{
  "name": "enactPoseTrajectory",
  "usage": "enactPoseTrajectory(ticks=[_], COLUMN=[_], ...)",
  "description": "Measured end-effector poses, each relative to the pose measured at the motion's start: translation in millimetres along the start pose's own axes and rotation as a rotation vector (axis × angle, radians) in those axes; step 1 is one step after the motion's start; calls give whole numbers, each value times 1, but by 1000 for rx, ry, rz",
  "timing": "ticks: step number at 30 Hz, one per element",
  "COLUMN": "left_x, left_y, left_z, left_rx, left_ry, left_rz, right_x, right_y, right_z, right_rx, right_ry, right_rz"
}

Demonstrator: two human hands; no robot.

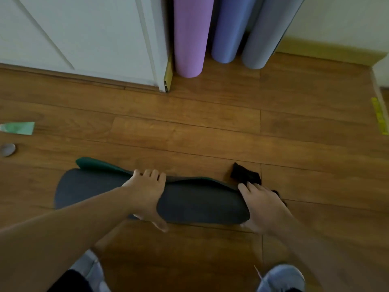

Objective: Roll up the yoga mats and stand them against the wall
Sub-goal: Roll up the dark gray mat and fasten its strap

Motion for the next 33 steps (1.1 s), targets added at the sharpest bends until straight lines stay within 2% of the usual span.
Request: enactPoseTrajectory(ticks=[5, 7, 9, 11, 14, 16, 18, 21, 24, 29, 33], left_x=[18, 16, 13, 12, 14, 15, 19, 22, 19, 22, 25], left_y=[21, 24, 26, 29, 30, 26, 24, 24, 16, 21, 21], left_z=[-5, -5, -4, -3, 1, 3, 4, -3, -11, -13, -4], left_rx=[251, 263, 247, 251, 255, 252, 267, 331, 413, 477, 365], left_ry=[-156, -158, -133, -130, -142, -145, -135, -151, -151, -138, -117], left_rz=[117, 99, 89, 97, 75, 44, 34, -3, -71, -110, -81], right_x=[-5, -2, 2, 3, -5, -21, -43, -73, -105, -124, -130], right_y=[-1, 2, -6, -32, -91, -116, -123, -90, -40, -20, -17], right_z=[-3, -2, -2, 0, 3, 5, 6, 8, 4, -2, -6], right_rx=[-1, -45, -124, -105, 146, 248, 262, 183, -2, 22, -44], right_ry=[57, 106, 207, 305, 329, 287, 258, 408, 528, 482, 497], right_rz=[-6, 37, 230, 510, 752, 928, 1171, 1453, 1498, 1451, 1473])
Point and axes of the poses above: each hand's wrist, its own z-axis towards the middle knuckle, its own y-axis out of the palm, x = y × z, the point moved 8 cm from there along z, towards the middle knuckle, and after that the axes turned 4 degrees about y, right-handed, at the moved point
